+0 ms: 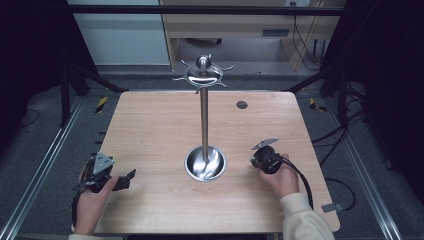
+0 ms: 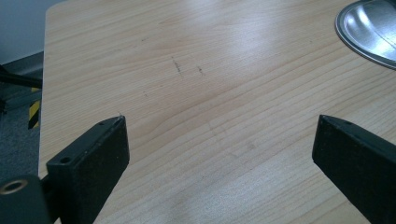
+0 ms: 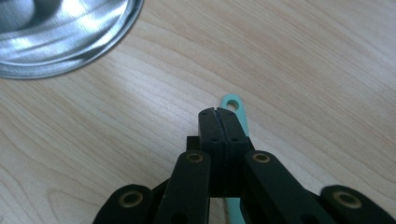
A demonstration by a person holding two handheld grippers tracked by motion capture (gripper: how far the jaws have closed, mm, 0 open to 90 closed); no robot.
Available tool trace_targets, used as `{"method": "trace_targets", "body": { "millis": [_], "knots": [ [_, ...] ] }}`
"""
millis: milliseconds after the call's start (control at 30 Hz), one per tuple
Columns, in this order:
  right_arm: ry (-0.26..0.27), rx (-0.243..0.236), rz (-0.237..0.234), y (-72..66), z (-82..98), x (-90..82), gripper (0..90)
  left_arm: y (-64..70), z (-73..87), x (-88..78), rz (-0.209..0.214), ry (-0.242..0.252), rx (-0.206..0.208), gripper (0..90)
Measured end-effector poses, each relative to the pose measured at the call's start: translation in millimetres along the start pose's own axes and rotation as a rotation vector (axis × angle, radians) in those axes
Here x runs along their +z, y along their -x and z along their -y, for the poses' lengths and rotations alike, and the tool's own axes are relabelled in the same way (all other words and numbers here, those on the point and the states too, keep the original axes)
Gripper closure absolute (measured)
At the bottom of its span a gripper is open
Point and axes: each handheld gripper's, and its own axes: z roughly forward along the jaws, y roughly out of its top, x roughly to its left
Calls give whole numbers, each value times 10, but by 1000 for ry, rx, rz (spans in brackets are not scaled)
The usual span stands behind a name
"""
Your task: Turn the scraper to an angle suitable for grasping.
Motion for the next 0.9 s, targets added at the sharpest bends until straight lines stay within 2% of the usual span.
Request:
{"method": "trace_targets", "body": {
  "millis": [200,367,467,667,700,900],
  "knots": [
    [-36,7,4,20,9,46,900,22,-6,10,4,-3,7,37],
    [-35,8,1,32,12,50,900,22,-5,13,5,-4,7,37],
    [-40,16,24,52,16,48,900,24,-6,10,4,-3,8,37],
    [-31,82,43,186,62,19,900,30,-7,16,6,-2,9,38],
    [-31,104,51,224,77,12,900,32,-7,17,6,-3,9,38],
    [-34,133,74,297,102,-3,900,33,-9,14,6,-4,11,38]
  ]
}}
